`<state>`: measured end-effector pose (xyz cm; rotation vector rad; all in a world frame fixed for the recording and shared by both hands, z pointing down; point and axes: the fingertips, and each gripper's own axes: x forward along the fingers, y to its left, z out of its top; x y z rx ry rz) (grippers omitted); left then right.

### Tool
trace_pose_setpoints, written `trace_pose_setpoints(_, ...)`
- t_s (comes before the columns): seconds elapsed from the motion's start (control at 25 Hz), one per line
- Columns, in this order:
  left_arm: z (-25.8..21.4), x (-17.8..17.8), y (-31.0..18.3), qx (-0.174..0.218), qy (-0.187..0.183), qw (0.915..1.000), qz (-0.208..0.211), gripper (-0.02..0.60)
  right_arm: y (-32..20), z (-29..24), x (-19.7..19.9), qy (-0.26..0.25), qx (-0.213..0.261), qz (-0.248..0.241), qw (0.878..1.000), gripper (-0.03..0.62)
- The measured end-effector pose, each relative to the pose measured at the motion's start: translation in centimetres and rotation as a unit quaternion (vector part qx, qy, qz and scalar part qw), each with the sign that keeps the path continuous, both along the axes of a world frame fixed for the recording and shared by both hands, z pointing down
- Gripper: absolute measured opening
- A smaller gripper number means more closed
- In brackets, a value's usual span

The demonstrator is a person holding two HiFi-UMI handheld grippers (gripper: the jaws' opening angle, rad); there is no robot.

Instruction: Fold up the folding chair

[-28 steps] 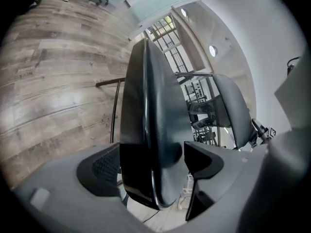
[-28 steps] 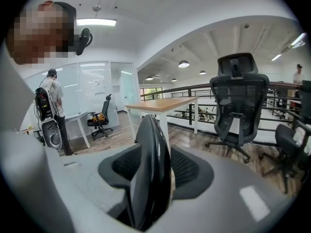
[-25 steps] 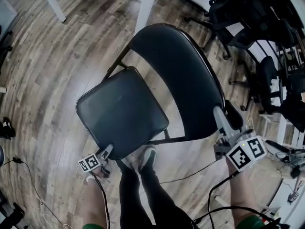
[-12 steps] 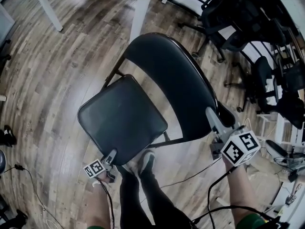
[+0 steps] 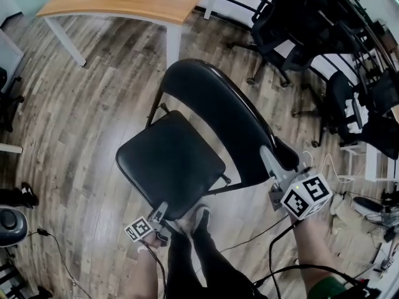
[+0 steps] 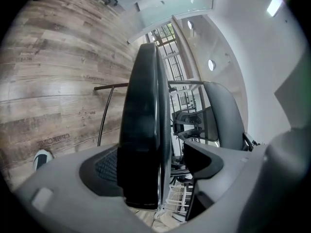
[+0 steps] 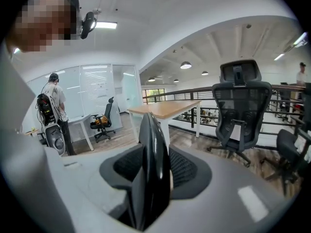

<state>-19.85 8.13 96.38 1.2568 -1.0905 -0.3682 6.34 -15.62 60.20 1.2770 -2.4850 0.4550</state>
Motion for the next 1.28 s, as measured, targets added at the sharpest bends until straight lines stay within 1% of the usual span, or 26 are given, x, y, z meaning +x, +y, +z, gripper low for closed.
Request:
trace_pose_setpoints(0.12,-2.9,1.6,-1.4,-0.001,0.000,1.0000,0.009,0.390,-0.2,-1.5,0.5,-0.006,0.000,0.001,1.000,0.166)
trace_pose_setpoints(0.24,-4.5,2.5,-2.6,-0.019,-0.016,0.9996,0.015,0.391,-0.4,-2.4,0.8,-0.011,0.002,0.000,1.000,0.164)
trace_pose_setpoints(0.36,-5.8,2.9,-3.3,-0.032,-0.026,0.9991,0.009,0.391,-0.1,-3.1,0.4,-0.017,0.004,-0.009,1.000,0.163)
trace_pose_setpoints(0.52,-8.0,4.1,-4.5,-0.031,-0.035,0.9989,0.009,0.391,0.3,-4.4,0.2,-0.024,0.005,-0.024,0.999,0.158)
trace_pose_setpoints(0.68,-10.2,5.8,-6.2,-0.032,-0.042,0.9984,0.018,0.391,0.2,-5.5,0.4,-0.027,0.009,-0.024,0.999,0.156)
trace_pose_setpoints(0.96,-13.3,8.1,-8.3,-0.063,-0.059,0.9962,0.016,0.391,0.2,-7.1,0.5,-0.030,0.006,-0.023,0.999,0.156)
trace_pose_setpoints(1.12,-14.4,9.3,-9.5,-0.095,-0.072,0.9928,0.007,0.393,-0.3,-7.8,1.0,-0.031,0.001,-0.015,0.999,0.156)
trace_pose_setpoints(1.28,-16.3,10.9,-11.4,-0.087,-0.070,0.9937,0.009,0.391,-0.5,-8.8,1.3,-0.028,0.008,-0.014,0.999,0.158)
